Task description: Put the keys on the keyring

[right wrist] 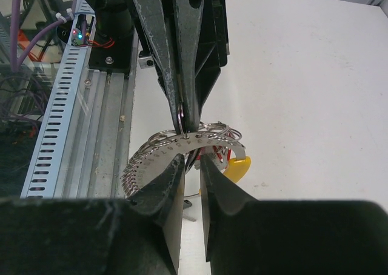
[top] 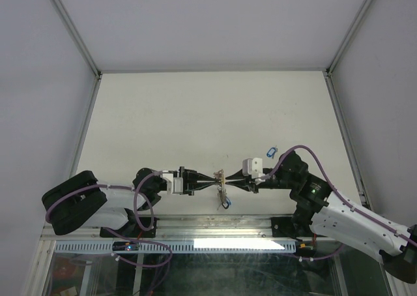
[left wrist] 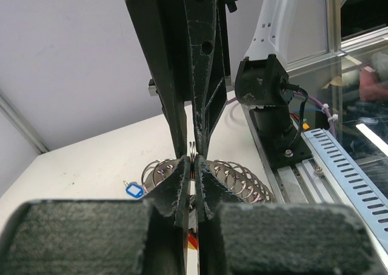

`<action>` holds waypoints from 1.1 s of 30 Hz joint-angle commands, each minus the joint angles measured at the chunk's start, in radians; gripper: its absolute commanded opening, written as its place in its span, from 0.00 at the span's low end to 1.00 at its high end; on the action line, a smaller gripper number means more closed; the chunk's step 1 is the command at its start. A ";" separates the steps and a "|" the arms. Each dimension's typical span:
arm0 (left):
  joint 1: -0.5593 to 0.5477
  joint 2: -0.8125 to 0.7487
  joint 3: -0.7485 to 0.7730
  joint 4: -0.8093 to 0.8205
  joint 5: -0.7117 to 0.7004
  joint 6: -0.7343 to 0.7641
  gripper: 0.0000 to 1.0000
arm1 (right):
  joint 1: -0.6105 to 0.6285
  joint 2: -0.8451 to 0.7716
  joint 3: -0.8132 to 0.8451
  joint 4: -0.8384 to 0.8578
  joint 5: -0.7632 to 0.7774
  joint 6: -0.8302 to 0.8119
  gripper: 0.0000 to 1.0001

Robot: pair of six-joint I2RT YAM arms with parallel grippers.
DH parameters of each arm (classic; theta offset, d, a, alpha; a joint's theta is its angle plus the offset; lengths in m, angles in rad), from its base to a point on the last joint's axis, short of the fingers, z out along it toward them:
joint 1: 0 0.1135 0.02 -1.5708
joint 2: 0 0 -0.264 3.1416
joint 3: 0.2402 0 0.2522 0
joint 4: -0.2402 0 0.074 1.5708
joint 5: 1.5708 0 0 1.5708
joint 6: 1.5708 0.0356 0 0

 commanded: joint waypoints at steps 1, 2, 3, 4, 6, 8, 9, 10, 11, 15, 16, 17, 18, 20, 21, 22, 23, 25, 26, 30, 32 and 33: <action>0.008 -0.026 0.010 0.259 0.038 0.016 0.00 | -0.004 -0.001 0.041 0.023 -0.023 -0.008 0.19; 0.009 -0.024 0.017 0.257 0.044 0.013 0.00 | -0.004 0.003 0.040 0.028 -0.028 -0.007 0.20; 0.009 -0.022 0.020 0.256 0.048 0.013 0.00 | -0.004 0.007 0.040 0.034 -0.033 -0.006 0.20; 0.009 -0.019 0.024 0.253 0.051 0.012 0.00 | -0.004 0.012 0.039 0.044 -0.039 -0.003 0.21; 0.009 -0.015 0.027 0.254 0.052 0.010 0.00 | -0.005 0.020 0.040 0.066 -0.057 0.005 0.21; 0.009 -0.013 0.029 0.253 0.050 0.009 0.00 | -0.004 0.030 0.044 0.085 -0.073 0.013 0.21; 0.009 -0.011 0.030 0.253 0.048 0.008 0.00 | -0.004 0.035 0.048 0.091 -0.081 0.017 0.21; 0.009 -0.011 0.031 0.250 0.045 0.007 0.00 | -0.004 0.040 0.050 0.095 -0.093 0.019 0.22; 0.008 -0.011 0.031 0.249 0.044 0.006 0.00 | -0.004 0.044 0.052 0.098 -0.099 0.022 0.22; 0.009 -0.013 0.034 0.239 0.039 0.001 0.00 | -0.004 0.055 0.052 0.119 -0.111 0.030 0.23; 0.009 -0.013 0.035 0.236 0.038 0.000 0.00 | -0.005 0.055 0.051 0.126 -0.116 0.033 0.23; 0.009 -0.011 0.035 0.235 0.037 0.000 0.00 | -0.005 0.058 0.052 0.132 -0.120 0.039 0.23; 0.009 -0.012 0.035 0.233 0.035 0.000 0.00 | -0.004 0.058 0.053 0.136 -0.124 0.041 0.23; 0.009 -0.010 0.034 0.230 0.029 0.001 0.00 | -0.004 0.057 0.057 0.138 -0.126 0.043 0.23; 0.009 -0.010 0.034 0.229 0.026 0.000 0.00 | -0.004 0.057 0.059 0.138 -0.126 0.044 0.23; 0.009 -0.009 0.035 0.227 0.025 0.001 0.00 | -0.004 0.056 0.059 0.138 -0.126 0.044 0.23; 0.009 -0.008 0.035 0.227 0.025 0.001 0.00 | -0.004 0.056 0.060 0.138 -0.127 0.045 0.23; 0.009 -0.006 0.035 0.228 0.025 -0.001 0.00 | -0.004 0.056 0.060 0.138 -0.127 0.046 0.23; 0.008 -0.005 0.035 0.227 0.025 -0.001 0.00 | -0.005 0.058 0.061 0.139 -0.128 0.047 0.23; 0.009 -0.002 0.036 0.222 0.025 -0.001 0.00 | -0.004 0.059 0.060 0.141 -0.124 0.045 0.22; 0.009 -0.002 0.035 0.222 0.025 -0.001 0.00 | -0.004 0.054 0.061 0.135 -0.111 0.038 0.22; 0.009 -0.004 0.035 0.222 0.025 -0.001 0.00 | -0.004 0.051 0.062 0.124 -0.100 0.029 0.21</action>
